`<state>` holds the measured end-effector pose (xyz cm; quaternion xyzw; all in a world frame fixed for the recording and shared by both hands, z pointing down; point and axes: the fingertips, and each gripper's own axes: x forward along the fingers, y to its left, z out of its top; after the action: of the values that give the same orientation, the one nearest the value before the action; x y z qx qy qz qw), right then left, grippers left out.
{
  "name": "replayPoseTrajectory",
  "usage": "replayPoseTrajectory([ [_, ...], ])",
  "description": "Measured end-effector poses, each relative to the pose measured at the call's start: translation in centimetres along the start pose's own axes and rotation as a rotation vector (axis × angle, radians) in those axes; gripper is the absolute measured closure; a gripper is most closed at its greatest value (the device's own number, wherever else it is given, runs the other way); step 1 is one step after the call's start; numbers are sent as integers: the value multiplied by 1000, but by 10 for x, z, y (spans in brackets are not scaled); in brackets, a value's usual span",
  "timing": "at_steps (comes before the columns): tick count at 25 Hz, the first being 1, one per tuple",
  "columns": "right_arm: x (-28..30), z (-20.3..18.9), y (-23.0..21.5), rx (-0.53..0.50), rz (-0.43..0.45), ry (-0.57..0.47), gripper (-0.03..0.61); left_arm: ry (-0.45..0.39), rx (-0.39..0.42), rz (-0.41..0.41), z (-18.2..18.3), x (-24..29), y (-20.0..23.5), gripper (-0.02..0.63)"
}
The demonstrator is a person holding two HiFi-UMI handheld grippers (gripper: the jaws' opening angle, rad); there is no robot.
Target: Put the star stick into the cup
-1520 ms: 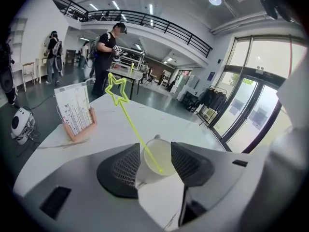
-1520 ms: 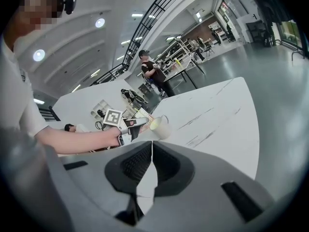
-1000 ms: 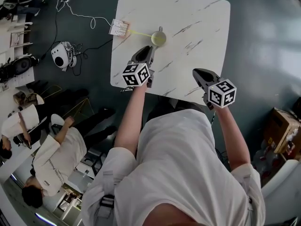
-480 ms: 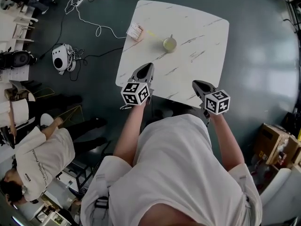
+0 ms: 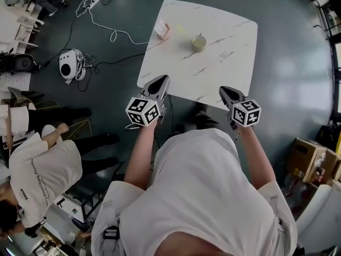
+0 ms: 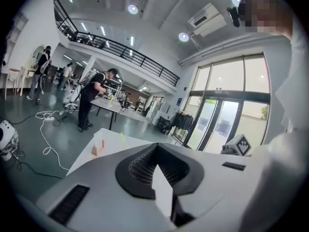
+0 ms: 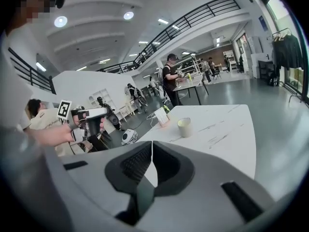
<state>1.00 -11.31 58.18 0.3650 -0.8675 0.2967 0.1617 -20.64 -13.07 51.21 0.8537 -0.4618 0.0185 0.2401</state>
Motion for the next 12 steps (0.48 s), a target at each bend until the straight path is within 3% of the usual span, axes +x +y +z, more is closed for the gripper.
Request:
replayPoseTrajectory([
  [3,-12,-10,22,-22,-7,-16,552,-54,-12,-70,6,-34,-13,601],
  [12,-64,-15,82,-155,-47,-94,552,-125,129,-164,20,-105,-63,601],
])
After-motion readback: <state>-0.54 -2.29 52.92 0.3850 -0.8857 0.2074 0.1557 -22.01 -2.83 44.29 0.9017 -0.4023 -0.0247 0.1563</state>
